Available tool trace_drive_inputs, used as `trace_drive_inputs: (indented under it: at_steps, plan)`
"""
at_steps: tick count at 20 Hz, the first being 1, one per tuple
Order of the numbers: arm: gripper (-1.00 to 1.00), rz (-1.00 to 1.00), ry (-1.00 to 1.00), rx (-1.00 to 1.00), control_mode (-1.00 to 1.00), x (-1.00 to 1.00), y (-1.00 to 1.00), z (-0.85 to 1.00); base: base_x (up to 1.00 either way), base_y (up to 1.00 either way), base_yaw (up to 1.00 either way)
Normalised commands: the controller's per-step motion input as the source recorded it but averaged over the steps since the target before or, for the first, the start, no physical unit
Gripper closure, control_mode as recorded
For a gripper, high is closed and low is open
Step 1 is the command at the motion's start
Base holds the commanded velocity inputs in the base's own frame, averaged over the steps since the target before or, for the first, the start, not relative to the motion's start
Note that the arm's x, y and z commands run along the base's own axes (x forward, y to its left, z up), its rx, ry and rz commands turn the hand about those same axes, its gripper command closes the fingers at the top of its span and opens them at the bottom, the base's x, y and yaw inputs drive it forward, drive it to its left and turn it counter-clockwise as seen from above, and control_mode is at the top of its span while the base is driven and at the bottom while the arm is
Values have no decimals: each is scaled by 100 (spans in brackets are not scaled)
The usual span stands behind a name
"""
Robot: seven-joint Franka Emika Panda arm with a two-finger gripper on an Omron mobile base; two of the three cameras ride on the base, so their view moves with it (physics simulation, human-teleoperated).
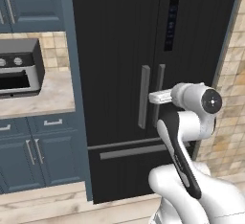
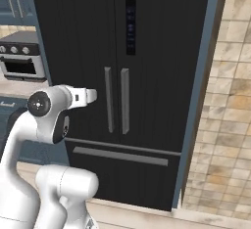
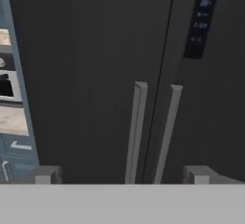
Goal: Retrieve the banana and peach from the fridge and place them into the bowl on the dining table.
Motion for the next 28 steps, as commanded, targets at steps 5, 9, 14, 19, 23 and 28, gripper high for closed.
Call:
trace_drive_inputs:
  at_steps: [5, 9, 14, 19, 23, 28]
  plan:
    - [-100, -2, 8, 0, -100, 33, 0, 27, 0, 0, 0]
    - [-100, -1, 24, 0, -100, 46, 0, 4, 0, 0, 0]
    - [-100, 0, 10, 0, -100, 21, 0, -2, 0, 0, 0]
    - [-100, -3, 0, 0, -100, 3, 0, -15, 0, 0, 0]
    - [-100, -13, 0, 7, -100, 8, 0, -23, 0, 0, 0]
    - [-100, -13, 4, 17, -100, 19, -14, -7, 0, 0, 0]
